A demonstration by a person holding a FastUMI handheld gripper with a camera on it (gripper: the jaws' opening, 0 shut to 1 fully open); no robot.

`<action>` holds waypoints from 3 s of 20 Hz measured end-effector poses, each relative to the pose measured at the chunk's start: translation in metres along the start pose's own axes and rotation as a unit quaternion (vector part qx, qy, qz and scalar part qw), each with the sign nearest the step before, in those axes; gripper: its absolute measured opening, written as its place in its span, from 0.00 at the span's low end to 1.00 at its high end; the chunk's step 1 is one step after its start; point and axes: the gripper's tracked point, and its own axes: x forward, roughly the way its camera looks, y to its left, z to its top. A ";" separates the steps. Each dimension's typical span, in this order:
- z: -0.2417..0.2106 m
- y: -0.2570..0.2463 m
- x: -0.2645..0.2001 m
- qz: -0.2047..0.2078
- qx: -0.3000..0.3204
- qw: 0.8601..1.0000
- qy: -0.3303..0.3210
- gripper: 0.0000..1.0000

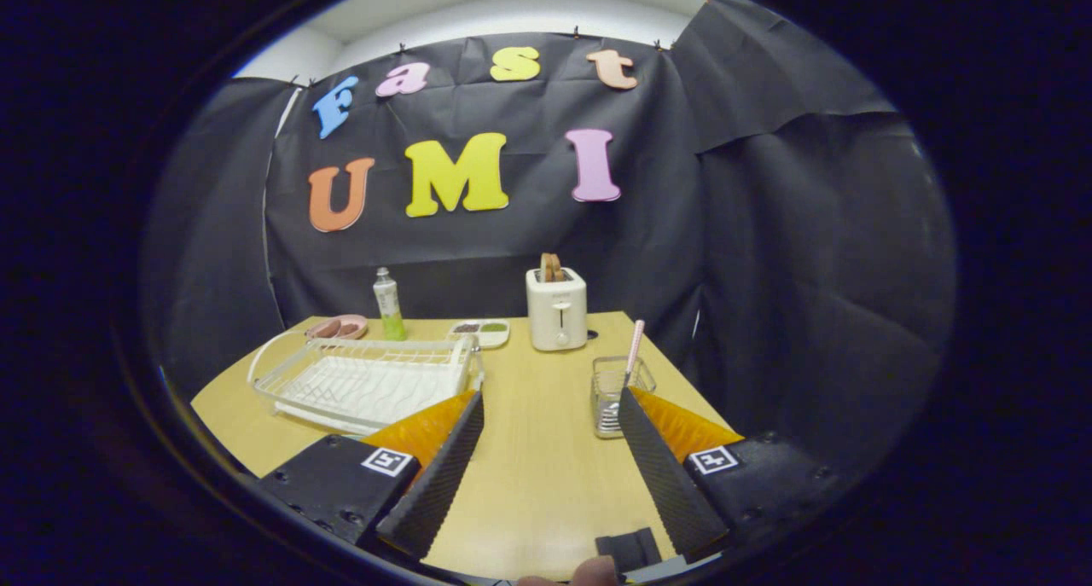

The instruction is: Take the plate from the dish rack, then take the spoon from the basket and place it into the plate.

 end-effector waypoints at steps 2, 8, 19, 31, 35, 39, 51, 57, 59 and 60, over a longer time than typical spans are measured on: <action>0.019 -0.022 0.028 -0.011 0.005 1.000 -0.009 1.00; 0.037 -0.068 0.136 -0.018 0.008 1.000 0.024 1.00; 0.009 -0.086 0.256 0.022 0.114 0.984 0.135 0.78; 0.042 -0.072 0.231 0.034 0.133 0.986 0.097 0.11; 0.081 -0.071 0.196 0.017 0.099 0.995 0.024 0.09; 0.119 -0.055 0.142 0.013 0.074 0.996 -0.045 0.09; 0.063 0.150 -0.016 0.194 0.026 0.978 -0.079 0.09; 0.003 0.220 -0.015 0.231 0.030 0.972 -0.041 0.09; -0.014 0.238 -0.009 0.237 0.039 0.970 -0.026 0.09; -0.021 0.245 -0.005 0.237 0.040 0.970 -0.019 0.09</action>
